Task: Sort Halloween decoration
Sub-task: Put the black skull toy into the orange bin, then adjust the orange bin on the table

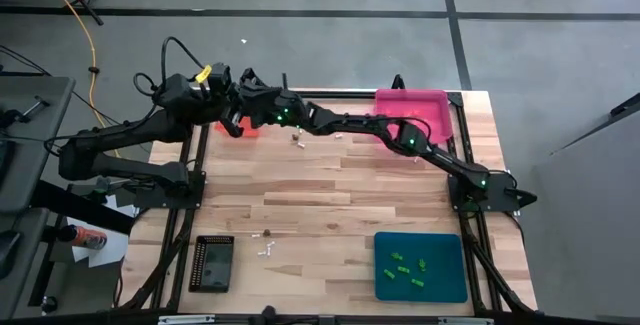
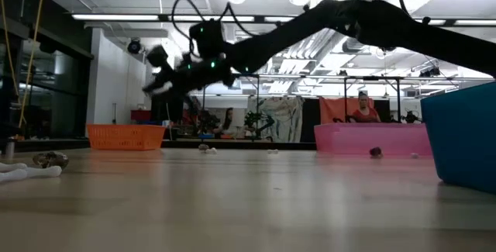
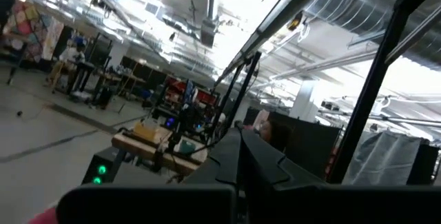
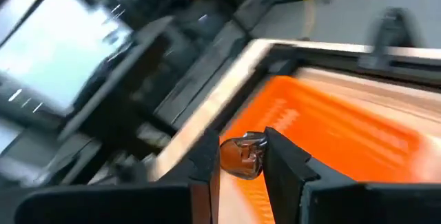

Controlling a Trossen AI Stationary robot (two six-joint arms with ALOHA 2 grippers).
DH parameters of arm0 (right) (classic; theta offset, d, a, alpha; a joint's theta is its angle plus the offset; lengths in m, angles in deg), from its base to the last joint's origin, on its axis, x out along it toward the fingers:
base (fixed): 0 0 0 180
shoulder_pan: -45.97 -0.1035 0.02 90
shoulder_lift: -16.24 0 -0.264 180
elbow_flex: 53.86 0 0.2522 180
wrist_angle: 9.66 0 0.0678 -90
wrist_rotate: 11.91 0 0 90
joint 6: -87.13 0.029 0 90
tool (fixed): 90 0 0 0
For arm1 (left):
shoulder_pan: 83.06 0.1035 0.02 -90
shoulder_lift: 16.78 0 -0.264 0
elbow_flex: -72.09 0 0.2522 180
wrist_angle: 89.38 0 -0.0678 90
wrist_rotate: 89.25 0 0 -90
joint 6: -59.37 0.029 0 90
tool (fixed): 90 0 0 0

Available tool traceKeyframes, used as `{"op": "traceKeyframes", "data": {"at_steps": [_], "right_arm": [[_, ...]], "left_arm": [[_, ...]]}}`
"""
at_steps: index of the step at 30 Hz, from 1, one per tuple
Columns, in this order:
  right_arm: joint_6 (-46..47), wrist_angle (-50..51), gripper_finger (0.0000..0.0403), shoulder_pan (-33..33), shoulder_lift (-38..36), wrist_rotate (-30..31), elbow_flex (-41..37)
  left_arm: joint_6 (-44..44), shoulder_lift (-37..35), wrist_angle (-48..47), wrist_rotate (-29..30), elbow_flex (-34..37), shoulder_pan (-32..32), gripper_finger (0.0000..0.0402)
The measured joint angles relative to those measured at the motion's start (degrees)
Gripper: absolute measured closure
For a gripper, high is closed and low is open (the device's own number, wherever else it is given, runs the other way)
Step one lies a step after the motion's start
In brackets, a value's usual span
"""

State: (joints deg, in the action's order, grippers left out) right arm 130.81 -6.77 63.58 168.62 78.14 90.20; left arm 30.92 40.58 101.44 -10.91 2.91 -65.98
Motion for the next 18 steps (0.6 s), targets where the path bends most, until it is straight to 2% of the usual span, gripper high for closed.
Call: {"op": "traceKeyframes", "data": {"at_steps": [2,6,18], "right_arm": [[2.5,0.1,0.0331,0.0,0.0,3.0,-2.3],[5.3,-0.8,0.0311,0.0,0.0,4.5,-5.1],[5.4,-3.8,0.0219,-1.4,0.2,-0.2,-5.4]], "left_arm": [[0.0,0.0,-0.7,0.0,0.0,-0.1,0.0401],[-0.4,0.0,-1.1,0.0,0.0,-0.4,0.0402],[-0.4,0.0,-1.4,0.0,0.0,-0.6,0.0401]]}}
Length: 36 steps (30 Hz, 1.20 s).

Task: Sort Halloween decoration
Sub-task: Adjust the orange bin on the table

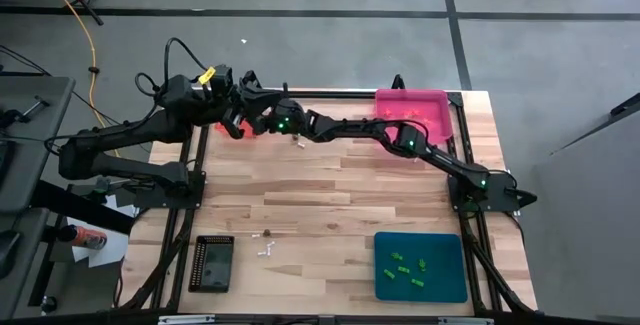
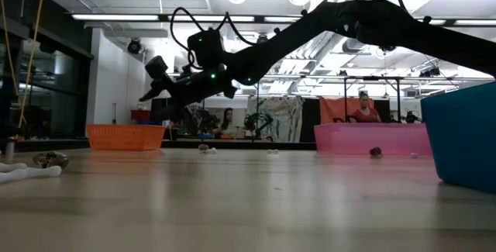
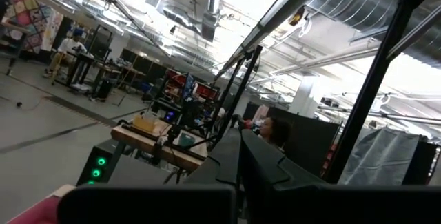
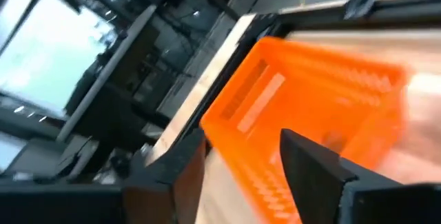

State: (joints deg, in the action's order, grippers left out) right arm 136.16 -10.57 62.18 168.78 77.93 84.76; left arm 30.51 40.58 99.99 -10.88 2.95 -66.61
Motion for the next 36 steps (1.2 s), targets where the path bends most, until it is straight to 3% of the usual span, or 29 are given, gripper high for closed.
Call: {"op": "traceKeyframes", "data": {"at_steps": [6,10,13,17,21,23,27,30,33,36], "right_arm": [[-5.9,-0.8,0.0177,0.0,-0.5,-8.2,0.0],[-9.8,0.0,0.0174,2.8,-4.9,-15.8,0.0],[-16.3,8.6,0.0185,5.2,-10.3,-19.0,0.0],[-34.5,30.0,0.0235,7.3,-18.6,-16.6,0.0],[-48.7,50.1,0.0335,9.2,-26.5,-11.3,-2.6],[-51.3,55.0,0.0383,10.4,-30.9,-10.9,-8.8],[-49.8,51.6,0.0385,12.1,-45.4,-10.0,-30.9],[-43.3,43.8,0.0399,12.0,-58.7,-9.7,-49.8],[-33.9,35.6,0.0397,9.9,-71.7,-8.6,-64.9],[-24.1,29.3,0.0401,6.4,-82.7,-6.0,-75.2]], "left_arm": [[0.0,0.0,-0.2,0.0,0.0,0.0,0.0402],[0.0,0.0,-0.3,0.0,0.0,0.0,0.0401],[0.0,0.0,-0.8,0.0,0.0,0.0,0.0401],[0.1,0.0,-1.1,0.0,0.0,0.0,0.0401],[3.2,0.0,-2.3,0.3,0.0,0.0,0.0401],[5.3,0.0,-4.4,0.4,0.0,0.0,0.0402],[8.4,0.0,-11.5,1.8,0.0,0.0,0.0401],[9.6,0.2,-19.0,7.6,0.0,0.0,0.0401],[7.2,2.2,-28.6,17.8,0.0,0.9,0.0401],[4.9,7.0,-41.4,20.4,-0.3,7.7,0.0402]]}}
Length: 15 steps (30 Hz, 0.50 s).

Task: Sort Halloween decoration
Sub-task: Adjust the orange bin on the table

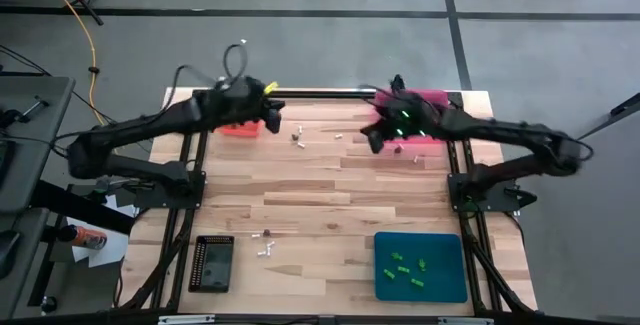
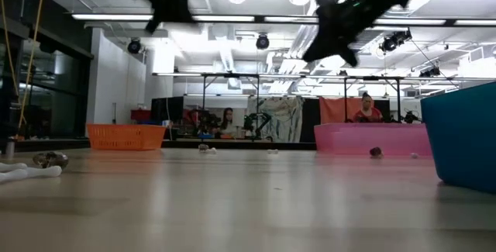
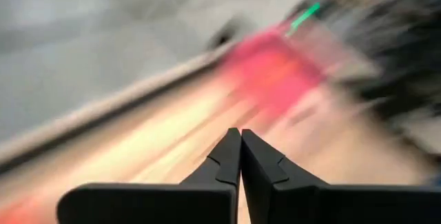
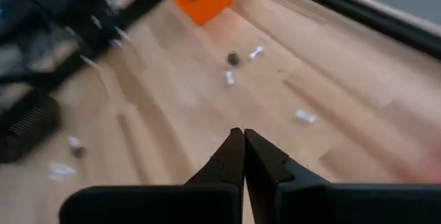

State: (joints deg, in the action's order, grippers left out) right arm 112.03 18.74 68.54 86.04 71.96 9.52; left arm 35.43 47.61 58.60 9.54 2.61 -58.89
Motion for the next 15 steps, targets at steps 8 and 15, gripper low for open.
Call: {"op": "traceKeyframes", "data": {"at_steps": [8,15], "right_arm": [[12.3,-3.0,0.0402,-7.7,-15.1,12.5,-9.8],[12.6,-3.0,0.0402,-9.4,-15.9,14.5,-10.0]], "left_arm": [[0.0,20.8,-26.1,-3.4,-2.2,18.3,0.0401],[-0.1,28.9,-25.7,-3.1,-2.3,21.0,0.0402]]}}
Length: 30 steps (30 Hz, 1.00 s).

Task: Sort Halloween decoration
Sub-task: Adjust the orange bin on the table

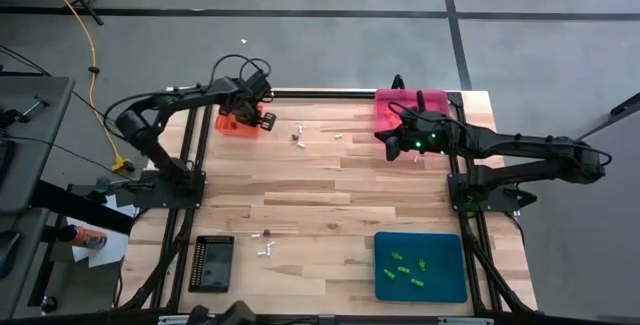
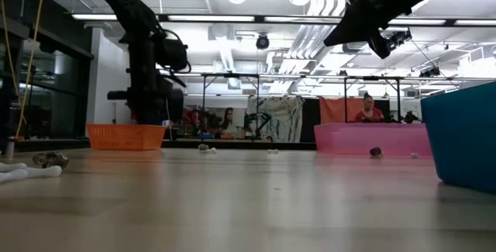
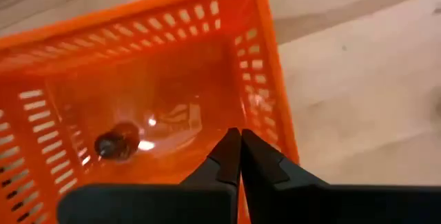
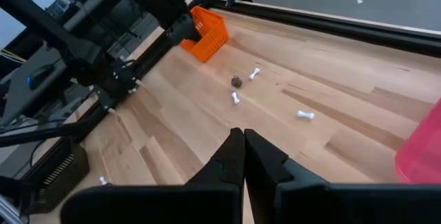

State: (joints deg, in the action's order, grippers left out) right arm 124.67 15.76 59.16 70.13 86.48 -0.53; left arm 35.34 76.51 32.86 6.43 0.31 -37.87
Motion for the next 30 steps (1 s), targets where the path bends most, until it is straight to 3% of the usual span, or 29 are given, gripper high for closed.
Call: {"op": "traceKeyframes", "data": {"at_steps": [14,26,30], "right_arm": [[-2.0,0.1,0.0403,-0.2,0.0,-0.3,0.0],[-3.1,0.1,0.0403,-0.1,0.0,-0.2,0.0],[-3.5,0.1,0.0403,-0.1,0.0,-0.2,0.0]], "left_arm": [[-5.5,0.7,5.0,2.4,0.0,-0.7,0.0401],[-11.3,0.7,10.8,0.3,0.0,-2.4,0.0401],[-10.9,-0.2,8.4,-0.9,-1.1,-2.7,0.0401]]}}
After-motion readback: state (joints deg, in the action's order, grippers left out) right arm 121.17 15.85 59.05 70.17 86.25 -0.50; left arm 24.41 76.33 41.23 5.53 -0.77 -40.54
